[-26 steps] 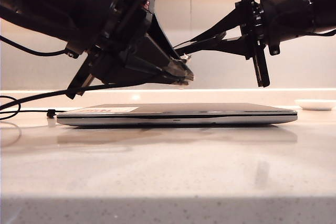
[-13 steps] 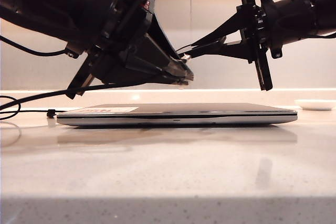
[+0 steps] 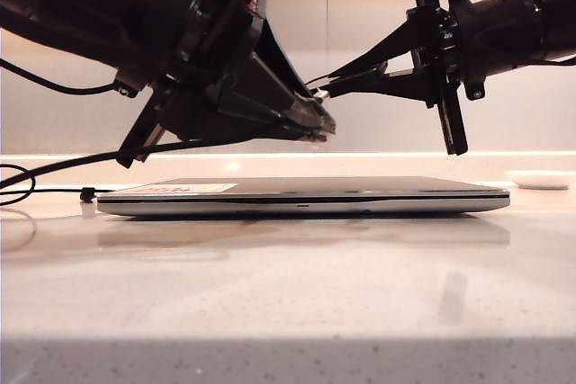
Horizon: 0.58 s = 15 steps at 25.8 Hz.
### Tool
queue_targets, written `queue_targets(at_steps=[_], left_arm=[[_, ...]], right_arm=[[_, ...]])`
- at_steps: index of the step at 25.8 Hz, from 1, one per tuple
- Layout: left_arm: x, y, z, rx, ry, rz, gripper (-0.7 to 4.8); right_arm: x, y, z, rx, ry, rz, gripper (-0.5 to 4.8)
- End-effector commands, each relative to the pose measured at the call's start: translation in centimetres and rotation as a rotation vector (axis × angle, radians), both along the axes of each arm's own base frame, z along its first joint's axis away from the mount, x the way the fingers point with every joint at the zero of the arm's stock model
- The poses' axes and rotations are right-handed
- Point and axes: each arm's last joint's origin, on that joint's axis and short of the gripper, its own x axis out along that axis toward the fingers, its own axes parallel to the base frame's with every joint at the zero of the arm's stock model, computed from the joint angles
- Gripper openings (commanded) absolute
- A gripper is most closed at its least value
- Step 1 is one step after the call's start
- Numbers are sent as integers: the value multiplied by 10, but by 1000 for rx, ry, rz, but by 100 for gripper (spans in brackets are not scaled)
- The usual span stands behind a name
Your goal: Pick up the charging cable and the phone, plug the charging cable into the charging port on the phone, and finally place them back on the table.
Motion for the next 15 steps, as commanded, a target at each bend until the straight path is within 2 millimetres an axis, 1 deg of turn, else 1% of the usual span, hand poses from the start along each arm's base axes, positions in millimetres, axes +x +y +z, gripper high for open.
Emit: queue_targets(at_steps=[1, 15], left_arm=[[1, -1, 5, -40, -28, 5, -6], [1, -1, 4, -33, -23, 4, -6]], right_arm=[[0, 1, 6, 16, -45, 19, -6], [2, -5, 6, 18, -37, 0, -6]])
